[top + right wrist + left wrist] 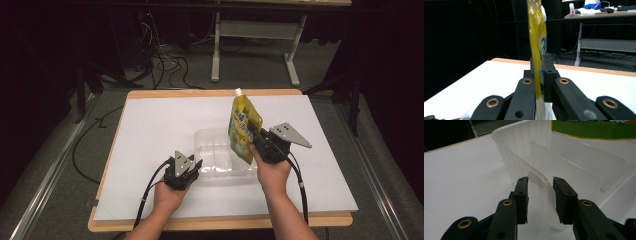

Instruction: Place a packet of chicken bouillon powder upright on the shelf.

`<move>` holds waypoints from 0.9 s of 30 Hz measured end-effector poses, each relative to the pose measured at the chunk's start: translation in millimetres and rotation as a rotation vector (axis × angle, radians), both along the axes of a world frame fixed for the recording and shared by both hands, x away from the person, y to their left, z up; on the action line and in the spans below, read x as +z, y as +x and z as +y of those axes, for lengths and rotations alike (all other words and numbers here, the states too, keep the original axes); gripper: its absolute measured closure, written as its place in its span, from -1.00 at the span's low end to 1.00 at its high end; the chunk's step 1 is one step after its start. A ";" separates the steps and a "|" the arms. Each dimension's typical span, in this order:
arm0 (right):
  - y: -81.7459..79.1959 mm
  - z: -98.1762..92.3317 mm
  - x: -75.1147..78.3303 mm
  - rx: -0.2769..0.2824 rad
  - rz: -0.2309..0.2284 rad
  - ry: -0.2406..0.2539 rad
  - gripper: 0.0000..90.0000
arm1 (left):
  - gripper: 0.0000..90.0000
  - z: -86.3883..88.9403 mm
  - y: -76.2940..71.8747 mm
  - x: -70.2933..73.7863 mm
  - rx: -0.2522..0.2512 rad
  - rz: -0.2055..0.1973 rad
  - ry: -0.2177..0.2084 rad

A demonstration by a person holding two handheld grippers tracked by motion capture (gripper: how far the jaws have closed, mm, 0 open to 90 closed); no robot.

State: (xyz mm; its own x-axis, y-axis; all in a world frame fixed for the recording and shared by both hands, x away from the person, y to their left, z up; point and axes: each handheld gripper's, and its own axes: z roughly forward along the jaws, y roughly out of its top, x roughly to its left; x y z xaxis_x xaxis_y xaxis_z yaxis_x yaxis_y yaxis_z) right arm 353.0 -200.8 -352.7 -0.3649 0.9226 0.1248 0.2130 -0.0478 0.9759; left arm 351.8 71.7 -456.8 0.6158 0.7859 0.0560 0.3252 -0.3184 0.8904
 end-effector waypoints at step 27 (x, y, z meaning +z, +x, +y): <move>1.0 -0.6 -16.2 0.003 -0.002 0.012 1.00 | 0.48 -0.1 -0.1 -0.2 0.001 -0.002 0.002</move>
